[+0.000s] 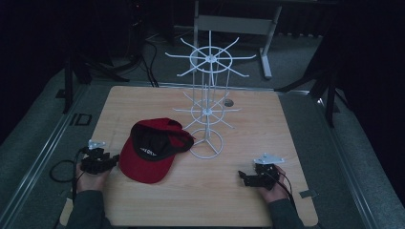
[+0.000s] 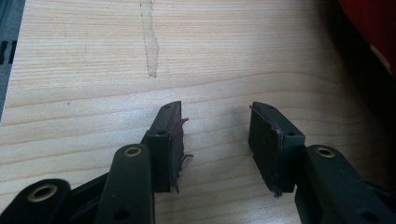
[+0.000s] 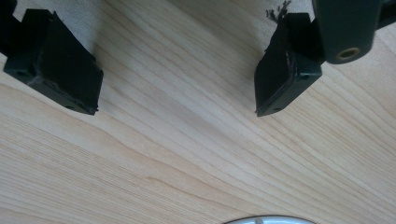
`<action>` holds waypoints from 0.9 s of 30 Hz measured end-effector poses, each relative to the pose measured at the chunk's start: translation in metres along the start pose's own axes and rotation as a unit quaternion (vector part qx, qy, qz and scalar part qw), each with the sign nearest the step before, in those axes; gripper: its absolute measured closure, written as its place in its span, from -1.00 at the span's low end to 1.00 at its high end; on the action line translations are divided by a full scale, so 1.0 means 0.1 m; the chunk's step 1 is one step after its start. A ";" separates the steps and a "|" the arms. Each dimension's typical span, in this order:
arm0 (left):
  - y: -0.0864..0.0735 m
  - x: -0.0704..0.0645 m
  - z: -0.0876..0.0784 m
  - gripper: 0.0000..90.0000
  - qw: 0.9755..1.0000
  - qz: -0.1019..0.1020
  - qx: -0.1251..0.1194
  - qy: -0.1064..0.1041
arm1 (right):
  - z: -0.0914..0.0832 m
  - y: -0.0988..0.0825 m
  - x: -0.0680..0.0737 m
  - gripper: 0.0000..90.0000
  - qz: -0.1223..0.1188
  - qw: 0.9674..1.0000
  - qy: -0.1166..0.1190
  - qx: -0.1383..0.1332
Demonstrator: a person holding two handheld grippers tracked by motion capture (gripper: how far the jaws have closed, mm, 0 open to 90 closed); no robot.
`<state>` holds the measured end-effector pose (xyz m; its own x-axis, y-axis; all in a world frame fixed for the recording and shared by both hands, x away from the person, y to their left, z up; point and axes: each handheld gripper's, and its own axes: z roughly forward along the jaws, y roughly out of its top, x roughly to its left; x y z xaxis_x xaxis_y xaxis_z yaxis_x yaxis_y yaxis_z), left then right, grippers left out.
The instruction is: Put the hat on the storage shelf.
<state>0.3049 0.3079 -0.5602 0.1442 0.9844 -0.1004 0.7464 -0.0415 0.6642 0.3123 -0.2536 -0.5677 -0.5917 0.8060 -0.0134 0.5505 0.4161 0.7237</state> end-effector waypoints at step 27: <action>0.21 -0.07 -0.57 0.38 0.991 -0.006 -0.082 -0.106 | 0.00 0.00 0.00 -0.66 0.000 1.000 0.000 0.000</action>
<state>0.2826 0.3101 -0.5037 0.2824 0.9257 -0.2518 0.6363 0.0157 0.7713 0.3124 -0.2536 -0.5677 -0.5918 0.8060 -0.0136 0.5504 0.4163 0.7237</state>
